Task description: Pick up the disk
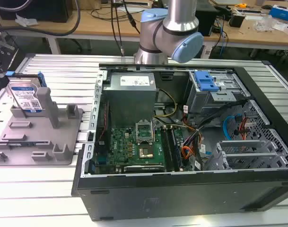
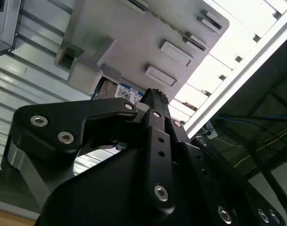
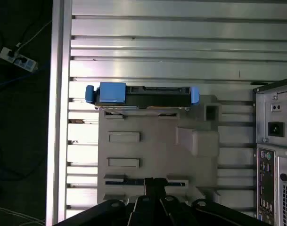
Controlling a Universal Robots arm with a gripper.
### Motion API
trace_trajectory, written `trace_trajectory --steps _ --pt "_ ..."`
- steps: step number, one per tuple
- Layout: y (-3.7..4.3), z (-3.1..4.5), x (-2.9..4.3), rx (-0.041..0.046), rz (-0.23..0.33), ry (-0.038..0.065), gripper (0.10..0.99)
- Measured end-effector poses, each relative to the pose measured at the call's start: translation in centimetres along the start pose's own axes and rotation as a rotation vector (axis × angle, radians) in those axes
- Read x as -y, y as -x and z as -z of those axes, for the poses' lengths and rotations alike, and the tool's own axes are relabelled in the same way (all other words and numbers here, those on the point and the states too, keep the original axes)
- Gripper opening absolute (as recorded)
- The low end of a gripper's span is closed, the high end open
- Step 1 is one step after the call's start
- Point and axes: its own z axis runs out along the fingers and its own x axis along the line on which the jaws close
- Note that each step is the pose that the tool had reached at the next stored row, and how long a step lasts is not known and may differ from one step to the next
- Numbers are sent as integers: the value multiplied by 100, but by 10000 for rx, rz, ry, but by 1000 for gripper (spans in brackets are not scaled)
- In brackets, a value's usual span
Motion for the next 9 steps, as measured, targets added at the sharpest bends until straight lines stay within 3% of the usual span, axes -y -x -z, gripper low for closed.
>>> trace_trajectory --steps 9 --pt "0 0 0 -5 124 -1 106"
